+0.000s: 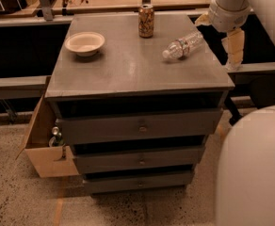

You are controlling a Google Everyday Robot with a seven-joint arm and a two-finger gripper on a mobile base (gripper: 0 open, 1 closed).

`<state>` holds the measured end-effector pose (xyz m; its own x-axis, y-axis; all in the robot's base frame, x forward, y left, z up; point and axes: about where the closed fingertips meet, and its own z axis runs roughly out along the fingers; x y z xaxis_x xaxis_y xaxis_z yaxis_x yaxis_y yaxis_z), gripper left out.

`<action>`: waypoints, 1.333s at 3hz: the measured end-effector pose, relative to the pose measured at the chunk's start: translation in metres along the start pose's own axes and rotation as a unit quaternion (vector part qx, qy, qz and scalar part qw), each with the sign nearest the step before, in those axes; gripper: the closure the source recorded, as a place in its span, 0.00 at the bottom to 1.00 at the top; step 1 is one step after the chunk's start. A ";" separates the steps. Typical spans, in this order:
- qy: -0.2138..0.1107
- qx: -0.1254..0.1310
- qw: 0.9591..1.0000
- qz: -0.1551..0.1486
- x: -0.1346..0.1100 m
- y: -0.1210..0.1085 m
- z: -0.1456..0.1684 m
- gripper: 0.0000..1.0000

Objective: Move water bottle near paper bowl

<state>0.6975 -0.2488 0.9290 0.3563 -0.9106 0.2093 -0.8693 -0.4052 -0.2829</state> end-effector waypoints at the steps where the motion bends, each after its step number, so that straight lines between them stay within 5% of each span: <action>1: 0.017 -0.004 1.000 -0.018 0.008 -0.016 0.011 0.00; 4: 0.032 0.008 0.996 -0.082 0.000 -0.074 0.049 0.00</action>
Offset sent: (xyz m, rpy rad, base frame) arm 0.0808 0.0049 0.0027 -0.1179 -0.0124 0.0876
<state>0.7786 -0.2233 0.9042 0.4705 -0.8252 0.3127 -0.7956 -0.5499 -0.2542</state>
